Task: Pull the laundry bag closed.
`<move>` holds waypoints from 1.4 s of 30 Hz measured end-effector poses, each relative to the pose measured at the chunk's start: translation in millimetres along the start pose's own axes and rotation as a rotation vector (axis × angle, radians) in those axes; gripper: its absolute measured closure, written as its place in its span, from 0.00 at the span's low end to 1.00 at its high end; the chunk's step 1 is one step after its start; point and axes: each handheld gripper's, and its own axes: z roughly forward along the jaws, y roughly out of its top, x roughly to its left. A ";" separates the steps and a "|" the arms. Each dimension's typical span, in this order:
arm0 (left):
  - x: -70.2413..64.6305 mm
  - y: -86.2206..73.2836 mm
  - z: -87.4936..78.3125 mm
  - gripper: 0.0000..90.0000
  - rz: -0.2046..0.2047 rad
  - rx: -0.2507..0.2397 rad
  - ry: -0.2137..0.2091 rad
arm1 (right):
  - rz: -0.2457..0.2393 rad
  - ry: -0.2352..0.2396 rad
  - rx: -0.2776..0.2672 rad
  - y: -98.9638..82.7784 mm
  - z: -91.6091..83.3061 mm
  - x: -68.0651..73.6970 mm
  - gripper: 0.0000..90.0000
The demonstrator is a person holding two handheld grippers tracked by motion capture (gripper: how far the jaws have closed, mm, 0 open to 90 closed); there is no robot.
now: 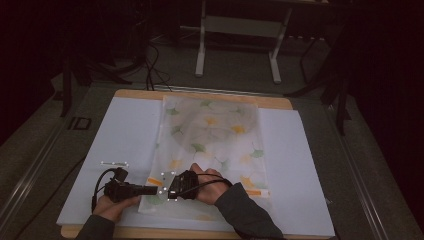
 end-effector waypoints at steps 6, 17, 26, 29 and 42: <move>0.3 -0.2 -1.7 0.99 0.001 -0.004 0.005 | 0.001 0.004 0.008 -4.8 -2.3 1.2 1.00; 1.2 -1.0 -3.7 0.99 -0.001 -0.017 0.008 | 0.030 -0.019 0.045 -43.1 -21.7 4.2 1.00; 1.9 -1.3 -5.5 0.99 -0.008 -0.022 0.014 | 0.101 -0.058 0.082 -103.8 -49.3 6.5 1.00; 1.9 -1.1 -5.3 0.99 -0.007 -0.019 0.016 | 0.142 -0.077 0.094 -128.5 -60.6 5.4 1.00; 2.8 -1.3 -7.5 0.99 -0.011 -0.023 0.019 | 0.355 -0.139 0.163 -224.5 -96.7 3.6 1.00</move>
